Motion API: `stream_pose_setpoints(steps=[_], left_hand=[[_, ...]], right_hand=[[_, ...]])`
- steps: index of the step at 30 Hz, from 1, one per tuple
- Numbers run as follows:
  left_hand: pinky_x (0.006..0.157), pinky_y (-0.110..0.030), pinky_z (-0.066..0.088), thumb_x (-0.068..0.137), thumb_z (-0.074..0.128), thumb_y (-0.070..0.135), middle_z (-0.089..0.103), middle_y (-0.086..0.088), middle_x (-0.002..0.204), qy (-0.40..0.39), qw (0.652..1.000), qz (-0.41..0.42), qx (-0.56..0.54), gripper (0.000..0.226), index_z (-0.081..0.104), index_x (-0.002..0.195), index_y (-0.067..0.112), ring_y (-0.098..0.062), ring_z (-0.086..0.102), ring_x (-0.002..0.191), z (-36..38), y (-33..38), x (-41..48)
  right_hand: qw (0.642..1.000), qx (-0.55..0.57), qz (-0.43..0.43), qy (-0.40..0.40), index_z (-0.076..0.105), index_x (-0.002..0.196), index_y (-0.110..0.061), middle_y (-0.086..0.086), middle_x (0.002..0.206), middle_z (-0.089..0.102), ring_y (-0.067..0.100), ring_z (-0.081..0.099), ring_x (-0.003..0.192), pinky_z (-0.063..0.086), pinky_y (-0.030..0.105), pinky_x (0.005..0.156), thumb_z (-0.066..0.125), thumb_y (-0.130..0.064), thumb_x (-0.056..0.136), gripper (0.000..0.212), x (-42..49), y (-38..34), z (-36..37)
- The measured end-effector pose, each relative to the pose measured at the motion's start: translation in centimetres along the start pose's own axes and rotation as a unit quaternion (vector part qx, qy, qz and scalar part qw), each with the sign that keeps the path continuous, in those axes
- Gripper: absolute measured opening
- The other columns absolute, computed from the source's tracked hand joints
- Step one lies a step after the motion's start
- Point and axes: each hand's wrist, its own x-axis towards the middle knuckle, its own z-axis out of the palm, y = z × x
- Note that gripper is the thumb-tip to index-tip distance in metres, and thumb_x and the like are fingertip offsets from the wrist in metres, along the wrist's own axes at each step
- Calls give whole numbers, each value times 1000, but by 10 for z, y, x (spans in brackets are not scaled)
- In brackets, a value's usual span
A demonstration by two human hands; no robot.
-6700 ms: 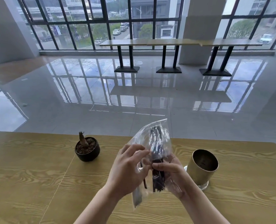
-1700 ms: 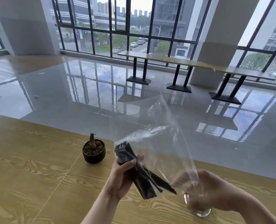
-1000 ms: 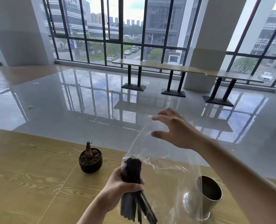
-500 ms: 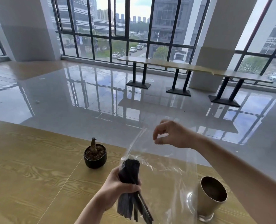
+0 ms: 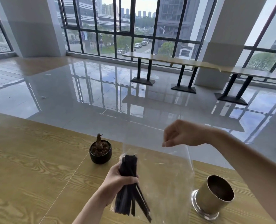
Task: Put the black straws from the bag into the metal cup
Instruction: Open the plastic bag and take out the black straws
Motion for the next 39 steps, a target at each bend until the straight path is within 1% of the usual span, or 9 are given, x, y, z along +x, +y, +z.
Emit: stream_pose_setpoints(steps=[3,13,19,23,26,30,32,36,39], left_hand=[[82,-48,58,63,93,12,72,-25,101,-5,998,-24,-64,51,70,109,11,-39,70,90,6,-4,2],[98,-60,44,81,81,14,57,-30,112,-150,961,-5,-231,64,46,131,-4,-45,60,104,66,0,10],[76,-46,56,81,81,13,62,-25,96,-116,952,-14,-283,40,56,110,3,-36,65,83,87,14,15],[71,-44,58,81,80,12,64,-24,96,-85,946,12,-313,36,56,108,6,-36,67,83,73,18,21],[69,-41,58,77,83,17,65,-20,93,-49,936,32,-347,40,59,108,8,-32,68,81,62,21,28],[65,-38,57,66,91,26,67,-15,85,-22,926,28,-377,47,65,101,8,-27,68,73,63,25,38],[72,-41,53,70,86,28,64,-16,90,-19,922,19,-386,47,63,107,9,-29,65,77,68,26,42],[76,-42,55,73,81,30,61,-15,99,-33,912,4,-409,62,49,124,14,-28,64,86,76,26,45],[96,-49,50,69,88,32,56,-24,131,-48,903,5,-427,90,44,143,6,-36,60,113,76,23,46]], right_hand=[[998,46,-49,16,75,84,-16,1,92,81,22,77,91,58,40,93,79,-15,85,4,-7,-25,-26],[976,-180,-94,76,76,82,-24,-9,69,76,2,70,60,58,26,72,77,-26,85,4,-3,-103,-67],[910,-267,-152,279,53,140,-28,-6,137,61,12,52,122,42,29,101,66,-57,86,63,-20,-91,-75],[909,-48,-74,408,49,140,-37,-10,142,55,10,50,133,40,36,108,54,-82,76,78,-79,-33,-66],[919,192,-21,345,56,135,-32,-8,132,66,12,61,124,52,45,101,50,-94,66,93,-117,13,-26],[870,429,-36,242,49,143,-12,15,136,65,33,62,124,51,49,103,52,-97,58,120,-138,38,37],[875,410,-56,251,49,144,-13,13,134,67,31,64,123,55,44,99,62,-87,63,110,-133,33,60],[871,268,-24,412,73,109,-25,-6,103,80,14,75,100,60,31,88,71,-39,80,33,-107,12,71],[849,193,-45,489,78,97,-27,-12,92,80,5,75,88,60,27,82,67,-39,86,19,-99,2,54]])
